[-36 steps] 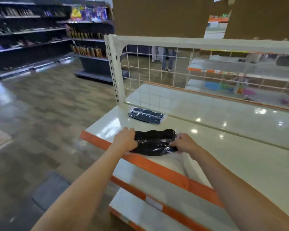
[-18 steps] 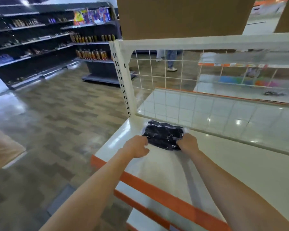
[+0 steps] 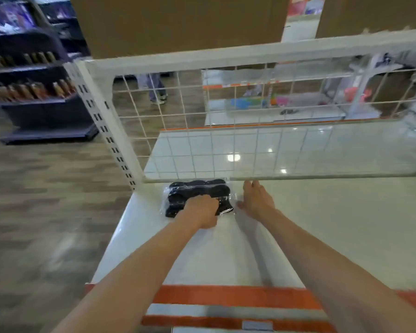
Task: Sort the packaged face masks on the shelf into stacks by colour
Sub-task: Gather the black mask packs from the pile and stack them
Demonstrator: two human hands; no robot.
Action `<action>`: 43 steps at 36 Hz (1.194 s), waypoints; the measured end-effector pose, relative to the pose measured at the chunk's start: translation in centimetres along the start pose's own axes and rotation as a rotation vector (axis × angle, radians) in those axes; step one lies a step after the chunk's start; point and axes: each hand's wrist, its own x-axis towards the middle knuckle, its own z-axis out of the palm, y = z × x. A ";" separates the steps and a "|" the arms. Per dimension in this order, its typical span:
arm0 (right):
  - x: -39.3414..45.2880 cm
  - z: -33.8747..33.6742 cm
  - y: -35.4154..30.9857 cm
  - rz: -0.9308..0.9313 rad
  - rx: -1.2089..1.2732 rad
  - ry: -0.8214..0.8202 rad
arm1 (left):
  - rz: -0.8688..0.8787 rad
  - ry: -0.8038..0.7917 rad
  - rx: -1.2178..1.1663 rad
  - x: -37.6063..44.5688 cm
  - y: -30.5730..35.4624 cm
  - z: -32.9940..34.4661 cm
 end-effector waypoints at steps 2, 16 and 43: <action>-1.1 -1.0 2.0 -0.055 -0.071 -0.040 | 0.059 0.015 0.034 0.8 1.6 -0.5; -12.4 -8.7 20.0 0.091 -0.342 0.037 | 0.384 0.117 0.093 2.6 21.5 -4.4; -25.0 -19.5 58.9 0.458 -0.082 0.147 | 0.380 0.137 -0.427 13.0 63.8 -9.4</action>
